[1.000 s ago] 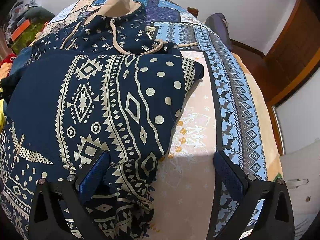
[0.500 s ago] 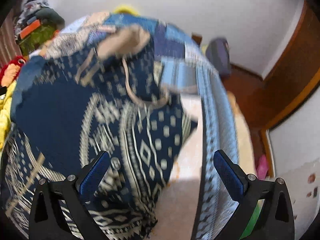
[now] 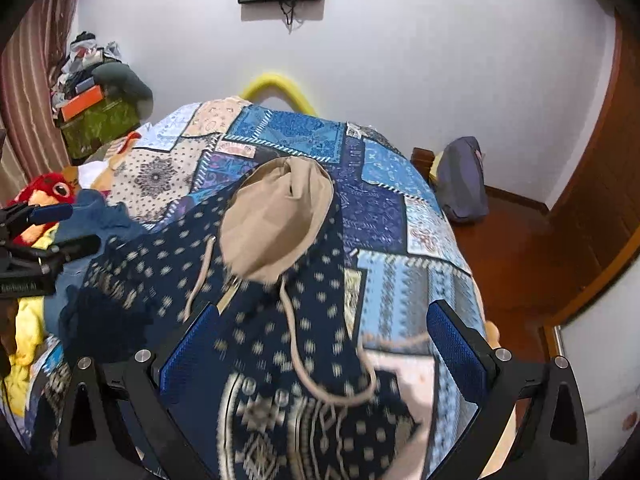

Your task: Fold large clothes

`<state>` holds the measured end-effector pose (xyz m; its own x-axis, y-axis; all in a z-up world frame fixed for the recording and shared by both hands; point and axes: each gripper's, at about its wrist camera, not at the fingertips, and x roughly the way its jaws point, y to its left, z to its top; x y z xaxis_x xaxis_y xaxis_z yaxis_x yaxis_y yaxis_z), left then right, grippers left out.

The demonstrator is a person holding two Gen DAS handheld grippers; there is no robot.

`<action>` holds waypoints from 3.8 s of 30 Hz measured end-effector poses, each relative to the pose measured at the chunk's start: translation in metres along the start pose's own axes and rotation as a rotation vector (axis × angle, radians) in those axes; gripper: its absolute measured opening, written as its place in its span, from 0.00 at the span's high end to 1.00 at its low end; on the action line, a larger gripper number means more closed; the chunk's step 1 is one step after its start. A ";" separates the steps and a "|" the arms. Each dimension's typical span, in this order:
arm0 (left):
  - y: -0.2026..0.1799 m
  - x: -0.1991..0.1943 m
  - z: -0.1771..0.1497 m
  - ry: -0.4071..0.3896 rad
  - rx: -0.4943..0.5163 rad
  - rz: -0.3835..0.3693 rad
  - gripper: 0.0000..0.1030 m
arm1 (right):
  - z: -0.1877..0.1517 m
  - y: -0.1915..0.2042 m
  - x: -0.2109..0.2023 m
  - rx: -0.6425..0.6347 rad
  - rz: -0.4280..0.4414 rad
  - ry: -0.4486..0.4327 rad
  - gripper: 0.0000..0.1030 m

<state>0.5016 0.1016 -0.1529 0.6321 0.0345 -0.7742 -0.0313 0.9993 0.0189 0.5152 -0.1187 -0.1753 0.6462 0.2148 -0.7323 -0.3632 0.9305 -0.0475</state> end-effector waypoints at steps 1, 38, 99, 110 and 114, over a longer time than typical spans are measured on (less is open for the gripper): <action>-0.002 0.009 0.004 0.009 0.001 0.001 0.13 | 0.004 0.000 0.012 0.003 -0.006 0.011 0.00; -0.020 -0.043 0.003 -0.024 0.018 -0.128 0.90 | 0.004 0.000 -0.010 0.162 0.338 0.038 0.92; -0.023 0.038 -0.052 0.128 -0.021 -0.135 0.46 | -0.065 0.032 0.043 0.179 0.271 0.165 0.45; -0.028 0.028 -0.046 0.073 0.002 -0.147 0.92 | -0.061 0.036 0.054 0.181 0.320 0.179 0.91; -0.026 -0.020 -0.047 0.009 0.010 -0.193 0.93 | -0.061 0.042 0.013 0.158 0.360 0.135 0.91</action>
<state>0.4535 0.0742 -0.1675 0.6187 -0.1581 -0.7696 0.0979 0.9874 -0.1241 0.4674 -0.0950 -0.2288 0.3992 0.5033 -0.7664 -0.4357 0.8396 0.3244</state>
